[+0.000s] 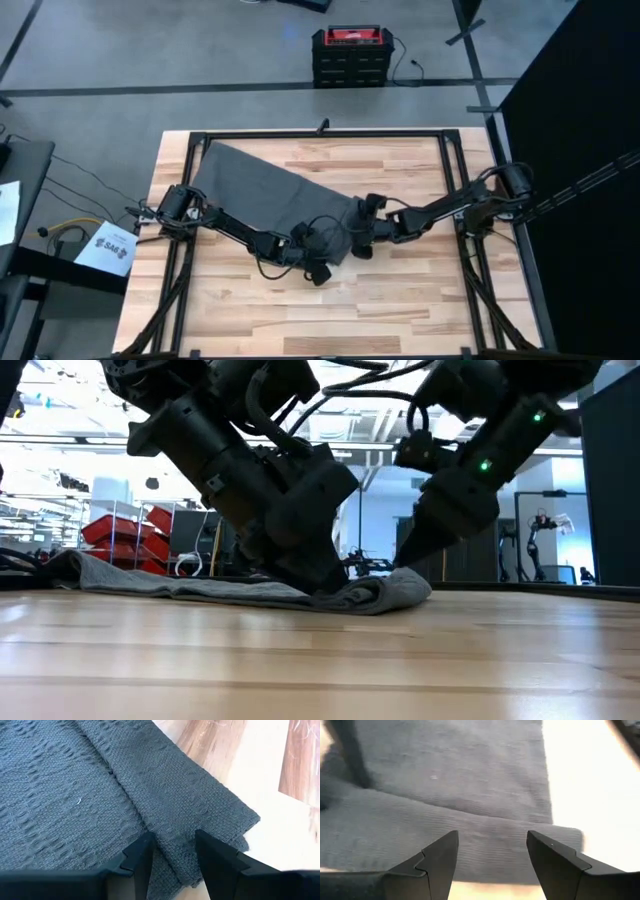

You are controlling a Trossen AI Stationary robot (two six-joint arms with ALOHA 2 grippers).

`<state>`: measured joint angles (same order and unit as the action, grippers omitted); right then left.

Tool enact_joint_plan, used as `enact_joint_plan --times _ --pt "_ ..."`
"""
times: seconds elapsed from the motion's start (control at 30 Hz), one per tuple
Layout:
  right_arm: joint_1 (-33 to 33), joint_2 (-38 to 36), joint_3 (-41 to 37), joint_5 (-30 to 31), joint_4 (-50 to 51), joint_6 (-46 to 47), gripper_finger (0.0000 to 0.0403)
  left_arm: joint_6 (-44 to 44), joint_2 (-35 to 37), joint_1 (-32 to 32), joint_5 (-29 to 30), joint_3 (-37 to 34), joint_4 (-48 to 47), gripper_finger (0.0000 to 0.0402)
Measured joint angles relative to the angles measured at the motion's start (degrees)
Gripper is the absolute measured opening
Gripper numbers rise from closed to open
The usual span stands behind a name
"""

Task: Roll towel
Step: Roll the gray towel

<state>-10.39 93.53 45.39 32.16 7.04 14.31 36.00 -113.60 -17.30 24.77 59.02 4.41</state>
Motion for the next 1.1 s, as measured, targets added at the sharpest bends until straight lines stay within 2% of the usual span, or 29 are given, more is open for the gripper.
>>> enact_joint_plan --times 0.13,0.4,0.8,1.1 --pt "1.3 -3.0 -0.1 2.3 5.2 0.0 0.0226 -0.3 0.0 0.0 0.0 -0.1 0.0 0.0133" --pt "7.0 -2.3 -2.2 2.4 4.5 -1.6 0.0226 -0.8 -0.1 0.0 -0.1 -0.1 0.0 0.0134" --pt "17.0 -2.3 -4.0 -12.6 -5.5 -7.6 0.0226 0.5 -0.2 -0.4 -0.1 -0.2 0.2 0.0133" --pt "19.5 -0.9 -6.3 -14.5 -10.2 -8.3 0.0226 1.1 -0.2 -0.4 -0.3 -0.3 0.9 0.0134"
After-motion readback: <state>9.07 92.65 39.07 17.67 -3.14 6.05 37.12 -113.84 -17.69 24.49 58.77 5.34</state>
